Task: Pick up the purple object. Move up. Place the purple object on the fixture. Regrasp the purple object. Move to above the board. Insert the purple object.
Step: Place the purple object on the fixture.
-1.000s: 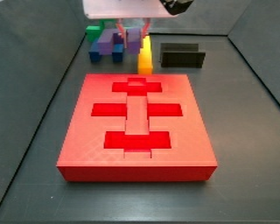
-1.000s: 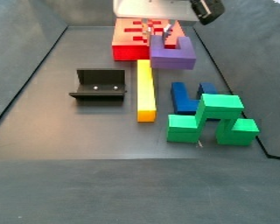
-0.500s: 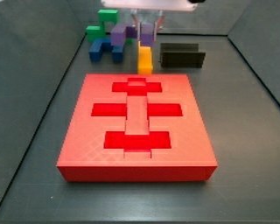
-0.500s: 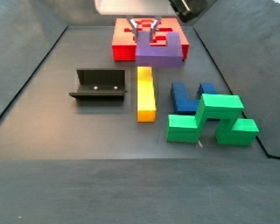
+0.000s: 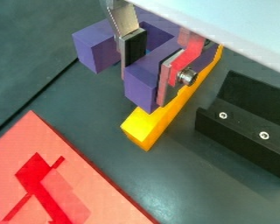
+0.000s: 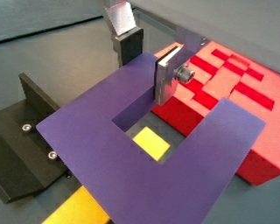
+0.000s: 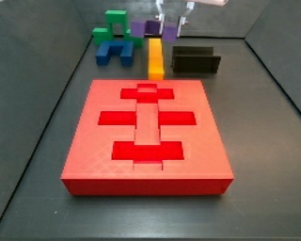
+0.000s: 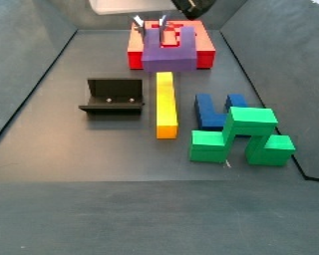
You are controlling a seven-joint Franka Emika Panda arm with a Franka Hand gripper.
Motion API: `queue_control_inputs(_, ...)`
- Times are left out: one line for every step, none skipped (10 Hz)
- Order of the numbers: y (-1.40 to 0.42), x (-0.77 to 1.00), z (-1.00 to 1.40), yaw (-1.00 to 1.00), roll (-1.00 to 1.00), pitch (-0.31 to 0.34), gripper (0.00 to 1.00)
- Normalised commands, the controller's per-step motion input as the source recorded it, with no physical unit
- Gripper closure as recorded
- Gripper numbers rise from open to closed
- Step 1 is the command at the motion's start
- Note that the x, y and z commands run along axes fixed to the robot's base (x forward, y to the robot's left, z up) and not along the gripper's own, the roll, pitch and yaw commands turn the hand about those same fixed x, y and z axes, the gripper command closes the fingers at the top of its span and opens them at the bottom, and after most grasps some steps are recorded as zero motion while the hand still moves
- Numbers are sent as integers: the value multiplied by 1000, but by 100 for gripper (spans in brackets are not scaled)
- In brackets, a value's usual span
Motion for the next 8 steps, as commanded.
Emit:
queue_control_inputs(54, 934, 126, -63, -420, 309, 100)
queue_control_inputs(100, 914, 157, -100, -537, 146, 100)
queue_control_inputs(131, 886, 171, -160, -749, 0, 100)
queue_control_inputs(126, 849, 169, -169, -866, -69, 100)
queue_control_inputs(131, 831, 169, -166, -897, -131, 100)
queue_control_inputs(114, 840, 160, -186, -909, -120, 100)
queue_control_inputs(69, 911, 97, -197, -851, -49, 100)
queue_control_inputs(60, 937, 89, -163, -791, -29, 100)
